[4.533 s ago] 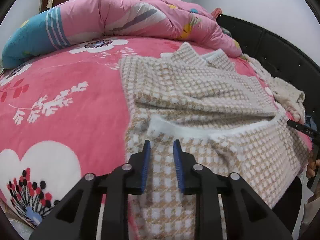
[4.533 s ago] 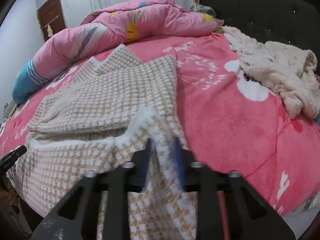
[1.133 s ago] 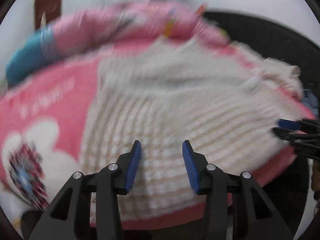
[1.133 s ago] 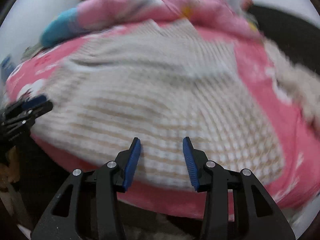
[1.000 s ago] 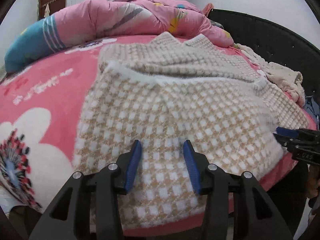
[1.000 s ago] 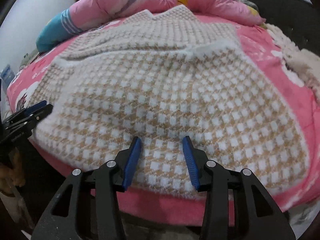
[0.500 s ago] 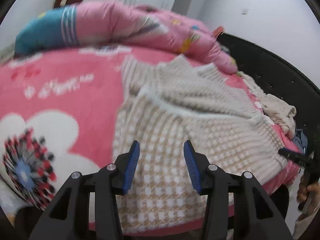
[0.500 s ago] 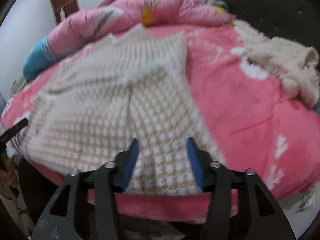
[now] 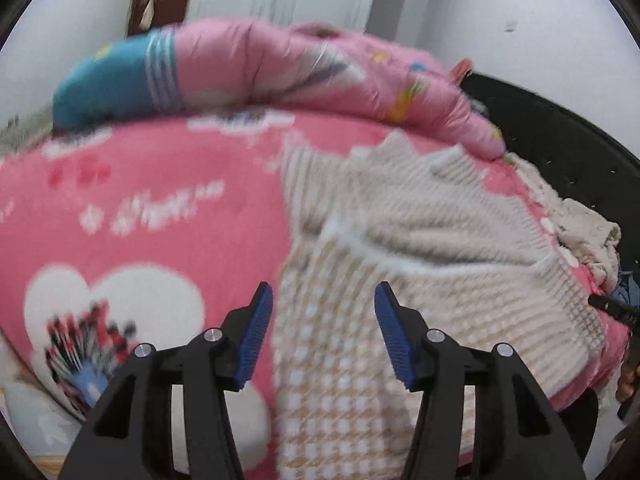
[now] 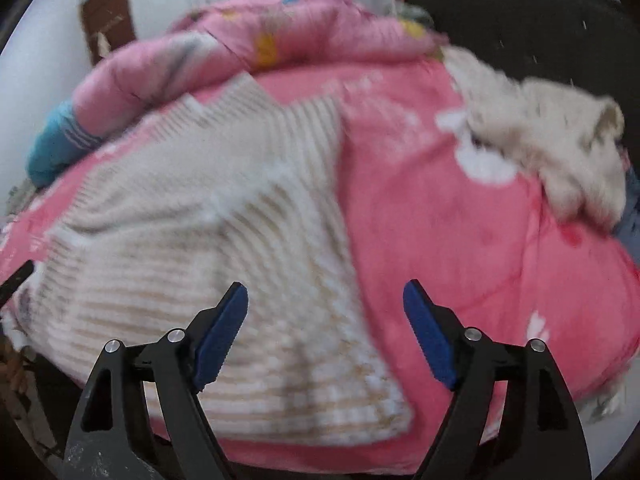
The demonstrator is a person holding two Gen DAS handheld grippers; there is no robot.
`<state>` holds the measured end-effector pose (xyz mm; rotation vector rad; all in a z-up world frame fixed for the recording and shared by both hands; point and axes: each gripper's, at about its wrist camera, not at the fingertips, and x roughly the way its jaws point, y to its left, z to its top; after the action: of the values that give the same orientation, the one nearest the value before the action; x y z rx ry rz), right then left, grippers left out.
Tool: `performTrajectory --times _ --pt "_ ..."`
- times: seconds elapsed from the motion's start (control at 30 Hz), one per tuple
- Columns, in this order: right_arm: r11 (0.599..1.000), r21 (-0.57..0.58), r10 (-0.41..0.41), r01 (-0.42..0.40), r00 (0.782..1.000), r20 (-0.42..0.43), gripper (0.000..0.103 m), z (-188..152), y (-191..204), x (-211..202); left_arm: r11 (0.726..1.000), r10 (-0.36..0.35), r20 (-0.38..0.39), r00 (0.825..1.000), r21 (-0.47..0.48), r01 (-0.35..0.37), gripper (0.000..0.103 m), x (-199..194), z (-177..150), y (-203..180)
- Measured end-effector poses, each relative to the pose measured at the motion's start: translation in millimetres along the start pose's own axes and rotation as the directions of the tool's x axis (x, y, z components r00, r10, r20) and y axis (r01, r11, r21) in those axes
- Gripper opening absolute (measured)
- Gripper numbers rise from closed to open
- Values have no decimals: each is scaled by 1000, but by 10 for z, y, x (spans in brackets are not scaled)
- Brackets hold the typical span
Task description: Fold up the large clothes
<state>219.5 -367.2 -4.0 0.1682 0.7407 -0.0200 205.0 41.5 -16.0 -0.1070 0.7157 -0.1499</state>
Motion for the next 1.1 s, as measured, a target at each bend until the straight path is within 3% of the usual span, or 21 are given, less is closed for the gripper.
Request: performTrajectory --times 0.13,0.27,0.33,0.37,0.4,0.6,0.77,0.83,0.9,0.97,1.1 --pt "989 -92 119 -116 993 25 91 121 471 -7 995 -63 -7 998 82 63 61 104 155 -332" --pt "973 -131 186 -193 981 -60 92 3 850 363 986 -36 -104 994 158 52 78 494 58 -652" --pt "973 -147 150 -179 971 -188 95 -198 996 761 984 31 -205 978 177 6 86 842 -102 -707" --pt "975 -144 139 -169 970 -198 95 -299 1022 871 983 51 -223 973 181 -10 87 957 -177 -705" --pt "975 -140 148 -171 976 -162 96 -318 1013 838 982 58 -195 979 190 -20 89 945 -210 -717" --pt "981 -78 160 -180 962 -219 95 -189 950 677 986 42 -193 980 166 -9 92 880 -192 -690" --pt "982 -43 177 -183 976 -130 95 45 898 414 986 45 -195 980 164 -13 93 891 -173 -680" --pt "991 -45 121 -129 980 -157 95 41 880 537 987 46 -196 980 159 -15 93 896 -189 -689" --pt "993 -36 96 -110 958 -272 95 -65 860 822 987 49 -199 979 158 -17 94 948 -159 -701" --pt "992 -25 112 -120 968 -223 96 -107 840 816 988 48 -205 978 156 -16 94 960 -157 -699" --pt "993 -14 108 -115 967 -231 96 -116 841 767 988 42 -207 977 151 -11 94 961 -133 -696"
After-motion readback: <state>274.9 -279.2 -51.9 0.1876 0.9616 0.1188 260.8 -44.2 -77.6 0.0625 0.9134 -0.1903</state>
